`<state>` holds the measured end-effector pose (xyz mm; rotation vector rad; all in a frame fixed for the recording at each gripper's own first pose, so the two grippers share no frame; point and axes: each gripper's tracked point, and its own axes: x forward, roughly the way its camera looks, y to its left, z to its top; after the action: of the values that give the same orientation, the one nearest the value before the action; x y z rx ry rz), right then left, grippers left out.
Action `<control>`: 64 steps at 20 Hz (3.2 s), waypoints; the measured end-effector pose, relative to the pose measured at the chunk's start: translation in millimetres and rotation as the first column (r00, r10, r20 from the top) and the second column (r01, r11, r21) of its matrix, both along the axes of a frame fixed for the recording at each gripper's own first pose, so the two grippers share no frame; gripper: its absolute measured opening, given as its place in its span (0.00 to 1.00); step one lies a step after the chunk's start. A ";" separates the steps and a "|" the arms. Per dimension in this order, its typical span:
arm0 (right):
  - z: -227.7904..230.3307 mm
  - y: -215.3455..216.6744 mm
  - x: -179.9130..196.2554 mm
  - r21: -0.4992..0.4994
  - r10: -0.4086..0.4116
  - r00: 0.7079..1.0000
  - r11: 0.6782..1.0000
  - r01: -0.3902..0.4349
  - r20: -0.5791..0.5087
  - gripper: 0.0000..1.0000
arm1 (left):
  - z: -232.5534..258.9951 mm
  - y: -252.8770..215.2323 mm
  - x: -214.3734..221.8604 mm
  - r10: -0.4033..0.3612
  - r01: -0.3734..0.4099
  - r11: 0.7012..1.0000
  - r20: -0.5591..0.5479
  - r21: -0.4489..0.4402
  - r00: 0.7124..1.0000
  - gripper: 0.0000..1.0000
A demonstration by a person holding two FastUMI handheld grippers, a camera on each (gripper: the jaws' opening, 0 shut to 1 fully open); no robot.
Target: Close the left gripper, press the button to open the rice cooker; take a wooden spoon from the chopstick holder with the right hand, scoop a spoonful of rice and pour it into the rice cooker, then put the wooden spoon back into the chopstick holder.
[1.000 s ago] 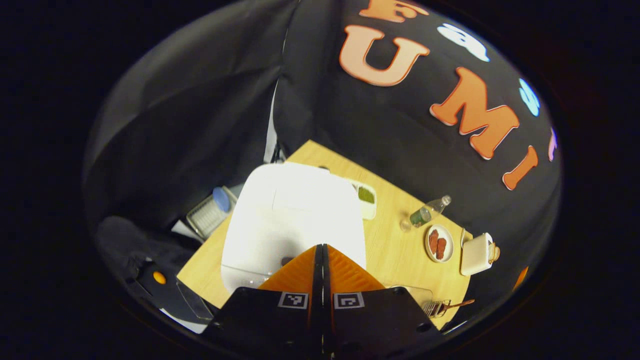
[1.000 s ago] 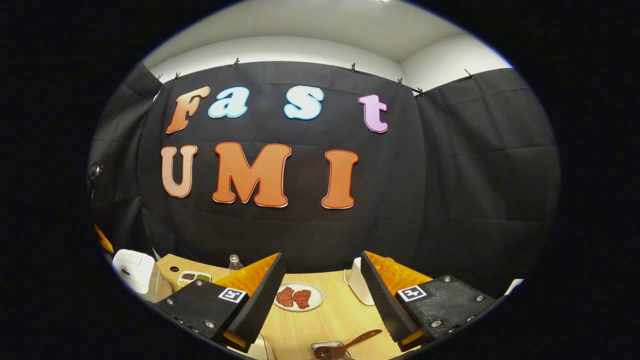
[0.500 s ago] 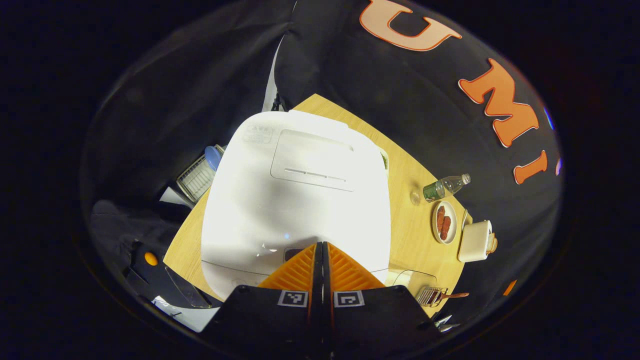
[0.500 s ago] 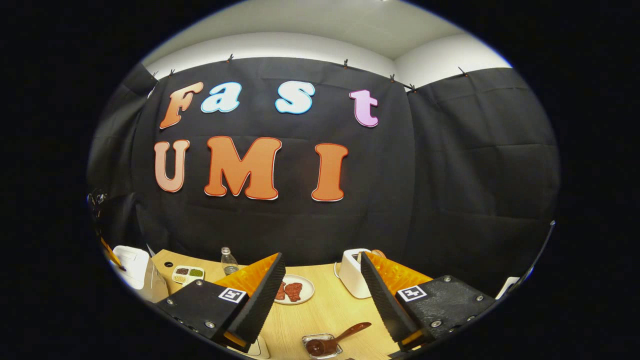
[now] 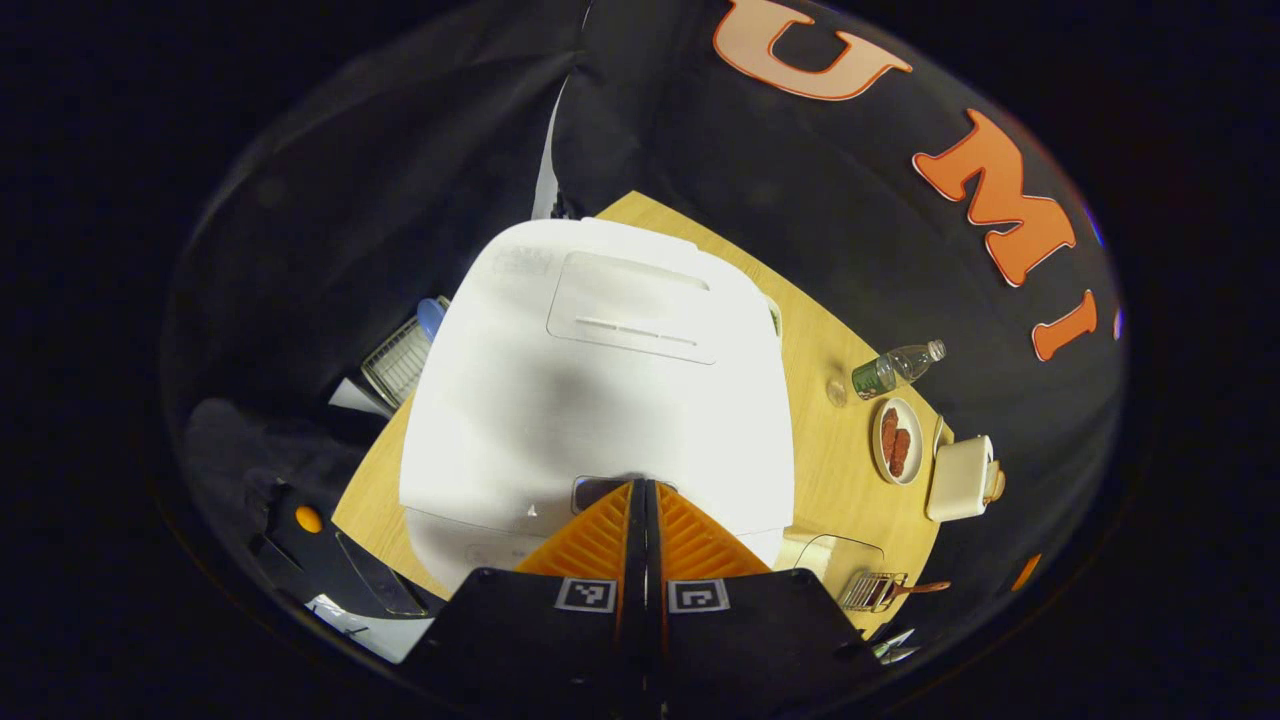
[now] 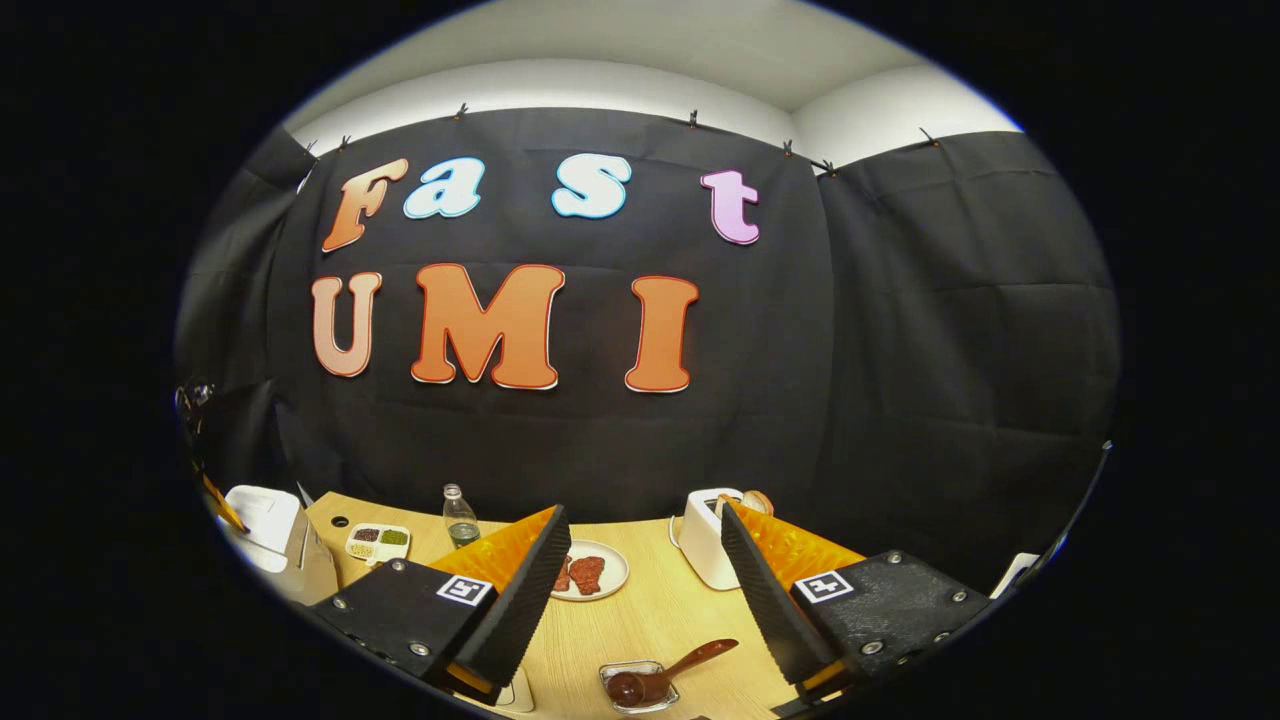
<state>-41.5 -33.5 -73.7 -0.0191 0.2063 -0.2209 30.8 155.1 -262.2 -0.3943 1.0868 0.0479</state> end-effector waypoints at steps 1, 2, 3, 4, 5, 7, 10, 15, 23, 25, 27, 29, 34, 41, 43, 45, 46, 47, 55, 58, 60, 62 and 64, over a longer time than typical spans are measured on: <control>0.1 -1.1 0.5 0.000 0.004 1.000 1.000 -0.004 -0.001 0.94 | 11.4 -2.1 -0.3 -0.005 0.004 1.000 0.031 0.010 0.999 0.06; -1.7 -2.5 1.1 0.002 0.010 1.000 1.000 -0.010 -0.005 0.94 | 22.8 -6.3 1.8 -0.018 0.016 1.000 0.070 0.025 0.997 0.05; -4.7 -3.7 2.9 0.006 0.019 1.000 1.000 -0.018 -0.012 0.94 | 35.4 -5.9 3.2 -0.029 0.023 0.998 0.111 0.057 0.993 0.05; -8.2 -4.6 3.0 0.010 0.025 1.000 1.000 -0.025 -0.019 0.94 | 44.5 -5.8 3.6 -0.042 0.030 0.996 0.145 0.085 0.989 0.06; -10.9 -7.4 4.2 0.013 0.027 0.999 1.000 -0.027 -0.024 0.94 | 55.4 -10.1 2.9 -0.049 0.031 0.994 0.177 0.105 0.983 0.05; -18.6 -12.4 7.2 0.030 0.033 0.999 0.999 -0.032 -0.040 0.94 | 70.6 -16.6 1.3 -0.049 0.015 0.990 0.242 0.141 0.969 0.05; -33.2 -22.2 8.7 0.051 0.042 0.997 0.998 -0.038 -0.072 0.94 | 98.4 -22.8 -4.3 -0.059 -0.006 0.983 0.349 0.182 0.935 0.05; -73.0 -47.9 8.9 0.091 0.030 0.989 0.996 -0.017 -0.147 0.95 | 155.1 -42.0 -11.9 -0.090 -0.055 0.966 0.533 0.251 0.841 0.05; -153.7 -77.5 5.7 0.177 0.036 0.959 0.984 0.014 -0.280 0.95 | 201.2 -74.6 -24.5 -0.172 -0.115 0.920 0.648 0.375 0.742 0.33; -180.7 -80.7 3.8 0.191 0.054 0.944 0.982 0.010 -0.324 0.95 | 213.5 -88.9 -27.4 -0.173 -0.121 0.926 0.689 0.357 0.703 0.59; -205.2 -75.9 -0.9 0.269 0.094 0.924 0.963 0.010 -0.372 0.95 | 226.0 -95.6 -35.1 -0.177 -0.145 0.920 0.718 0.363 0.673 0.79; -221.5 -68.6 -0.9 0.341 0.121 0.911 0.940 0.023 -0.395 0.94 | 229.8 -96.3 -42.7 -0.191 -0.172 0.903 0.728 0.393 0.659 0.81; -255.1 -63.5 0.9 0.422 0.160 0.894 0.906 0.036 -0.419 0.93 | 227.5 -103.6 -59.5 -0.192 -0.200 0.884 0.719 0.422 0.668 0.77; -276.0 -48.3 12.4 0.518 0.191 0.894 0.854 0.052 -0.405 0.80 | 227.5 -106.3 -72.4 -0.177 -0.220 0.878 0.715 0.426 0.676 0.81; -281.3 -39.7 12.9 0.533 0.212 0.888 0.845 0.043 -0.408 0.70 | 227.3 -110.4 -70.2 -0.174 -0.217 0.882 0.718 0.418 0.674 0.77; -282.3 -28.8 14.6 0.554 0.233 0.883 0.832 0.036 -0.407 0.52 | 227.3 -112.6 -71.4 -0.180 -0.212 0.882 0.716 0.421 0.675 0.77; -283.6 -23.7 15.0 0.559 0.242 0.880 0.829 0.032 -0.409 0.45 | 227.1 -113.6 -70.9 -0.184 -0.210 0.881 0.714 0.425 0.675 0.77; -283.4 -21.3 15.9 0.558 0.237 0.883 0.829 0.034 -0.406 0.31 | 226.9 -114.8 -69.5 -0.187 -0.204 0.883 0.715 0.423 0.673 0.77; -271.2 -15.9 7.5 0.525 0.160 0.891 0.845 0.099 -0.425 0.16 | 220.0 -116.1 -56.3 -0.212 -0.158 0.898 0.719 0.410 0.662 0.77; -250.0 -14.1 8.9 0.495 0.126 0.907 0.863 0.099 -0.402 0.20 | 217.4 -103.8 -50.5 -0.224 -0.145 0.900 0.723 0.410 0.654 0.81; -225.0 -17.6 11.7 0.462 0.090 0.925 0.882 0.099 -0.370 0.20 | 214.9 -91.0 -45.5 -0.218 -0.164 0.895 0.727 0.415 0.651 0.77; -195.1 -16.2 17.2 0.429 0.068 0.945 0.900 0.081 -0.321 0.20 | 210.5 -76.9 -42.4 -0.213 -0.182 0.888 0.730 0.421 0.650 0.77; -165.9 -7.1 20.6 0.392 0.075 0.957 0.919 0.042 -0.279 0.20 | 206.5 -64.0 -41.8 -0.204 -0.193 0.889 0.735 0.416 0.647 0.81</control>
<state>-20.9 -40.6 -239.6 0.3517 0.5418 -0.1550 -11.0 91.1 -55.7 0.0524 0.1870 0.1203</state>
